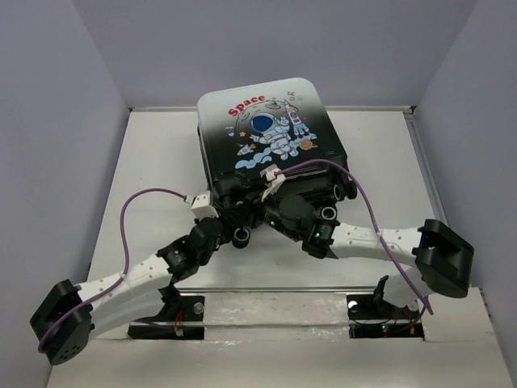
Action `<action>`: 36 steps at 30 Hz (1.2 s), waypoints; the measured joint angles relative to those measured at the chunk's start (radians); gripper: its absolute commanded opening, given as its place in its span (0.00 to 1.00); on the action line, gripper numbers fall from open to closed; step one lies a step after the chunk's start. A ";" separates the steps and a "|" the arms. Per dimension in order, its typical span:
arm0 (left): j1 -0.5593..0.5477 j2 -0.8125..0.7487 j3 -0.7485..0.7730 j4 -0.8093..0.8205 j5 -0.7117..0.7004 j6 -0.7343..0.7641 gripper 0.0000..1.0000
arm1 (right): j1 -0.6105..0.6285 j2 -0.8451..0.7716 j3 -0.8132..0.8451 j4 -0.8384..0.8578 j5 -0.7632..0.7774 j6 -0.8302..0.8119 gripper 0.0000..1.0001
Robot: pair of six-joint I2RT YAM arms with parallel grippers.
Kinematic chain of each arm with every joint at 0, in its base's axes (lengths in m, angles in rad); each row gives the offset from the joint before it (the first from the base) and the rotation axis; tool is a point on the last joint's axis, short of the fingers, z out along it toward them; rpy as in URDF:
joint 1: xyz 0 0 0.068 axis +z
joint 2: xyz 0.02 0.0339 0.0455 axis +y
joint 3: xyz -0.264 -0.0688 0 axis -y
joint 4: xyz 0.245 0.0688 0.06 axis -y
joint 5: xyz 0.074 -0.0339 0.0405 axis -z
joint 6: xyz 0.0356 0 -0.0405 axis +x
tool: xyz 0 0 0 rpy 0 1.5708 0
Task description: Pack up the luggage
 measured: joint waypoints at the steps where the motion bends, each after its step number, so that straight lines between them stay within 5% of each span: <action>1: -0.003 -0.016 0.000 -0.021 0.000 -0.003 0.06 | 0.000 -0.016 -0.016 0.001 0.001 0.000 0.07; 9: 0.009 -0.284 -0.037 -0.203 -0.051 -0.071 0.06 | 0.008 -0.212 -0.156 -0.079 0.012 -0.004 0.07; 18: 0.055 -0.297 -0.021 -0.238 0.003 -0.081 0.06 | 0.014 -0.426 -0.280 -0.166 0.034 0.001 0.07; 21: 0.165 -0.250 0.012 -0.210 -0.033 -0.050 0.06 | 0.007 -0.453 -0.294 -0.181 0.033 0.004 0.07; 24: 0.286 -0.225 0.061 -0.184 -0.083 -0.025 0.58 | 0.008 -0.478 -0.304 -0.194 0.031 0.006 0.07; 26: 0.292 -0.256 0.085 -0.189 -0.080 -0.009 0.72 | 0.009 -0.480 -0.306 -0.196 0.029 0.006 0.07; 29: 0.292 -0.344 0.131 -0.223 -0.071 0.009 0.92 | 0.017 -0.483 -0.305 -0.204 0.029 0.006 0.45; 30: 0.292 -0.372 0.146 -0.237 -0.059 0.011 0.93 | 0.021 -0.485 -0.304 -0.209 0.029 0.005 0.95; 36: 0.293 -0.510 0.265 -0.339 0.031 0.026 0.98 | 0.051 -0.506 -0.196 -0.403 0.024 -0.039 1.00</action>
